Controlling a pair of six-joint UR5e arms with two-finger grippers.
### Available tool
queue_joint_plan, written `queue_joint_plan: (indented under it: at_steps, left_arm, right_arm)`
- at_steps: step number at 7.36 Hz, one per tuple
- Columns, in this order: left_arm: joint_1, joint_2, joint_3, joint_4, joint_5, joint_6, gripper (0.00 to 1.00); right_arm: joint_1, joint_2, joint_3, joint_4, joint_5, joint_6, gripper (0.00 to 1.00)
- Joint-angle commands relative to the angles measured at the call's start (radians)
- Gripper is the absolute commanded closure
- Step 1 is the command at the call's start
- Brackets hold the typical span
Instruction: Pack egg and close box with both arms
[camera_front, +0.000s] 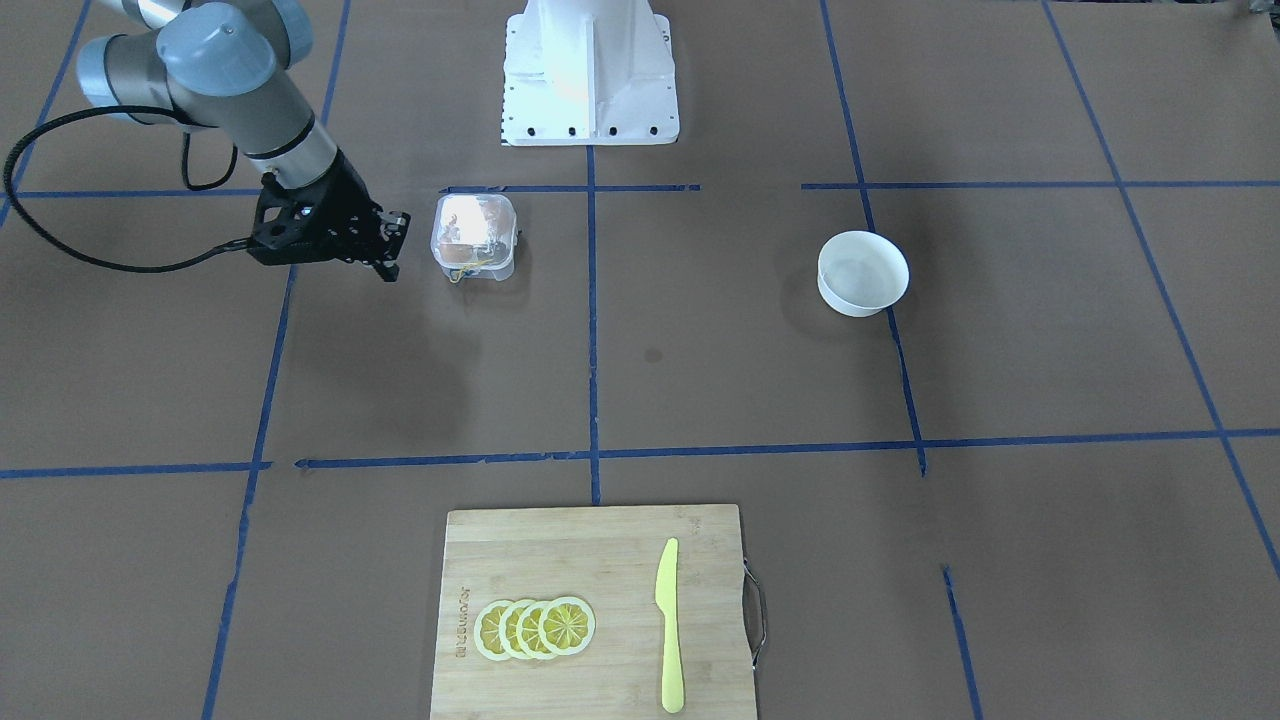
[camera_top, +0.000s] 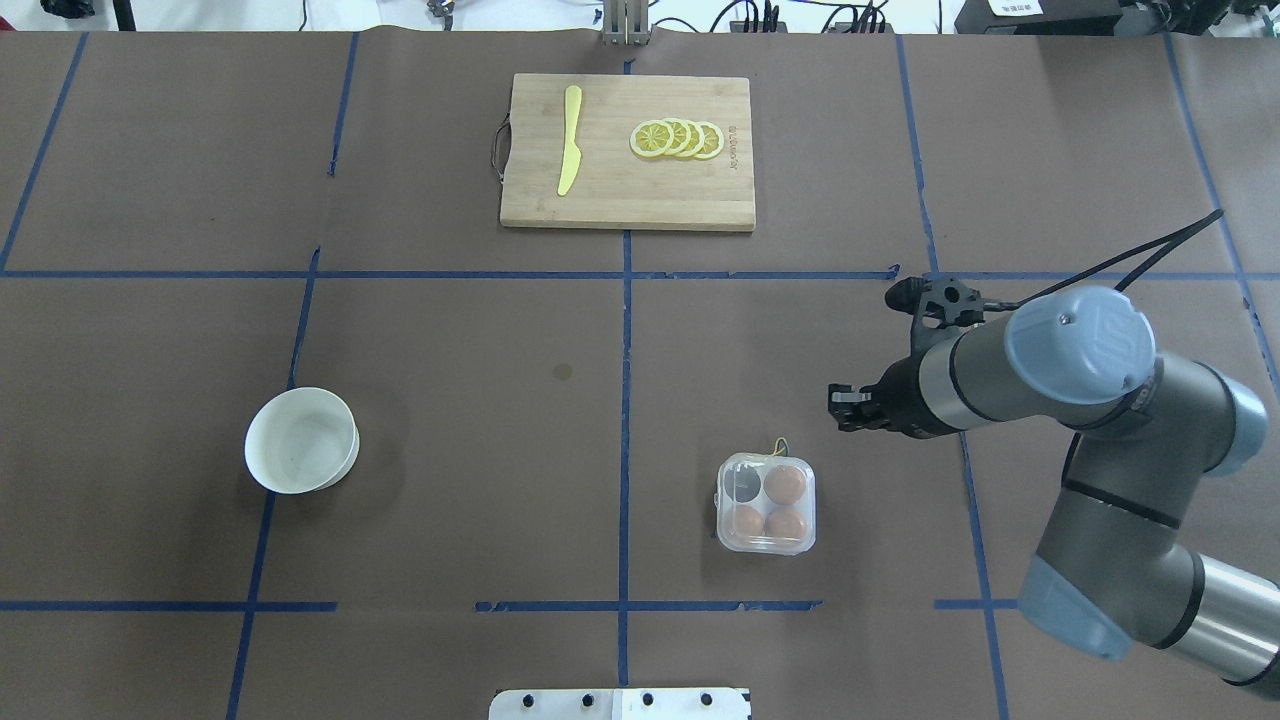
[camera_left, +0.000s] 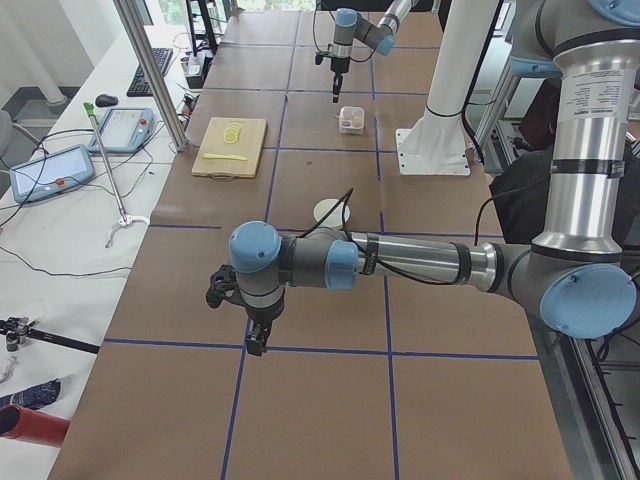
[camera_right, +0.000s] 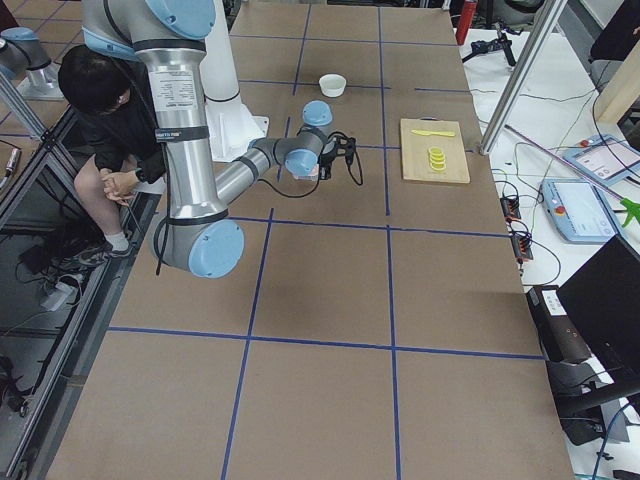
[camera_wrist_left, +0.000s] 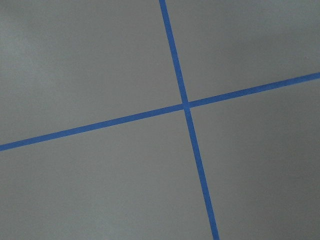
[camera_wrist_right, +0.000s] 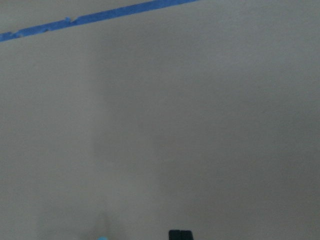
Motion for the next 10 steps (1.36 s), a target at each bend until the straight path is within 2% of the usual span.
queue_joint_plan:
  at_steps: [1,2,3,5,6,7,8,10]
  left_arm:
    - [0.0,0.001,0.001,0.0,0.0,0.0,0.0]
    - [0.0,0.001,0.003,0.0,0.0,0.001,0.0]
    - [0.0,0.0,-0.002,0.001,0.0,0.0,0.0]
    - [0.0,-0.016,0.003,0.004,0.011,-0.002,0.0]
    - [0.0,-0.016,0.003,0.004,0.014,-0.002,0.0]
    - [0.0,-0.008,0.0,0.003,0.011,-0.003,0.0]
    - [0.0,-0.005,-0.002,0.001,0.009,-0.002,0.0]
    - [0.0,-0.008,-0.006,0.0,0.003,0.0,0.0]
  right_arm:
    - [0.173,-0.152,-0.005,-0.03,0.092,-0.318,1.0]
    - [0.27,-0.229,-0.019,-0.032,0.12,-0.478,1.0]
    - [0.383,-0.28,-0.076,-0.03,0.158,-0.663,1.0]
    - [0.627,-0.291,-0.233,-0.035,0.245,-1.03,1.0]
    - [0.739,-0.29,-0.278,-0.065,0.287,-1.144,0.71]
    - [0.8,-0.285,-0.279,-0.15,0.289,-1.245,0.01]
    - [0.847,-0.28,-0.269,-0.218,0.29,-1.316,0.0]
    - [0.898,-0.276,-0.216,-0.339,0.316,-1.337,0.0]
